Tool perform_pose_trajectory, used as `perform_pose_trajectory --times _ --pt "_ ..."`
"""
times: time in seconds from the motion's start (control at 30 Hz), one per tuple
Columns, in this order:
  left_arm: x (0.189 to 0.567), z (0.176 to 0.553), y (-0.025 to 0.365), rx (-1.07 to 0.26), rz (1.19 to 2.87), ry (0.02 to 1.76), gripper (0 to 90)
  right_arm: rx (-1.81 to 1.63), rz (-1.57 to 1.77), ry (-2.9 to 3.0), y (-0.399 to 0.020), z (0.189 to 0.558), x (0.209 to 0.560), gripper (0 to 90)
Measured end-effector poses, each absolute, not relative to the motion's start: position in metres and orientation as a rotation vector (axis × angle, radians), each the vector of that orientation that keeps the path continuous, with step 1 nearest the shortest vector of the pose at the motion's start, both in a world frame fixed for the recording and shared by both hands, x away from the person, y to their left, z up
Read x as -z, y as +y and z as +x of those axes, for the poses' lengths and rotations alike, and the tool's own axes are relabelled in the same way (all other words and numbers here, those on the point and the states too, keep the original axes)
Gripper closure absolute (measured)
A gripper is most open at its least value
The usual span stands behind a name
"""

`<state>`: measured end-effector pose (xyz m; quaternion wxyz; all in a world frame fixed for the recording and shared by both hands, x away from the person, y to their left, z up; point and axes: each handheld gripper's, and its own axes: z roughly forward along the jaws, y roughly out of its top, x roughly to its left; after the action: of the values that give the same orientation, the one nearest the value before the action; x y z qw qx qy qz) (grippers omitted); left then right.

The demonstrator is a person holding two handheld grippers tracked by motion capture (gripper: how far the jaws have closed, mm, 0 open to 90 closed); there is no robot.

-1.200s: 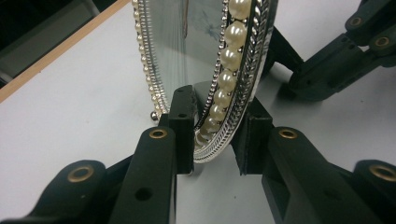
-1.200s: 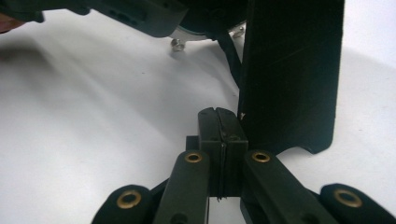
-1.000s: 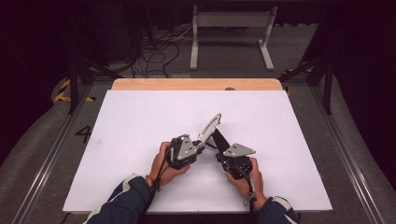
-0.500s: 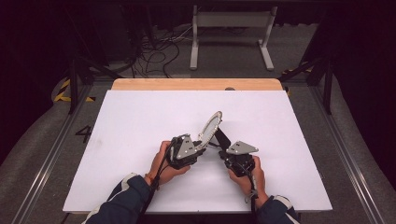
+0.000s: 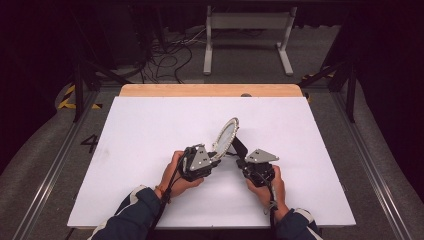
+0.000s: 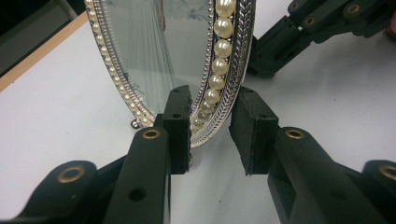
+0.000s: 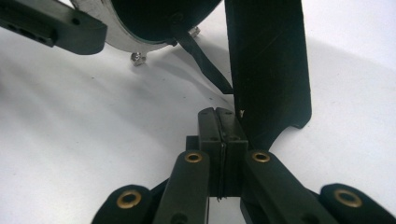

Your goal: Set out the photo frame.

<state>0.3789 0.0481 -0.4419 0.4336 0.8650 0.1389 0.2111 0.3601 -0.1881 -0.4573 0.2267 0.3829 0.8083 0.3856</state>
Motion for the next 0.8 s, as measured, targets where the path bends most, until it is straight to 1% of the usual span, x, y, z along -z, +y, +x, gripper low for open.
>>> perform_pose_trajectory --times 0.6,0.8 --pt "0.443 0.379 0.046 -0.474 2.174 0.309 68.9 -1.062 1.089 2.210 -0.200 0.369 0.458 90.0" --pt "0.442 0.379 0.050 -0.452 2.177 0.315 66.4 -1.050 1.106 2.204 -0.203 0.371 0.459 90.0"
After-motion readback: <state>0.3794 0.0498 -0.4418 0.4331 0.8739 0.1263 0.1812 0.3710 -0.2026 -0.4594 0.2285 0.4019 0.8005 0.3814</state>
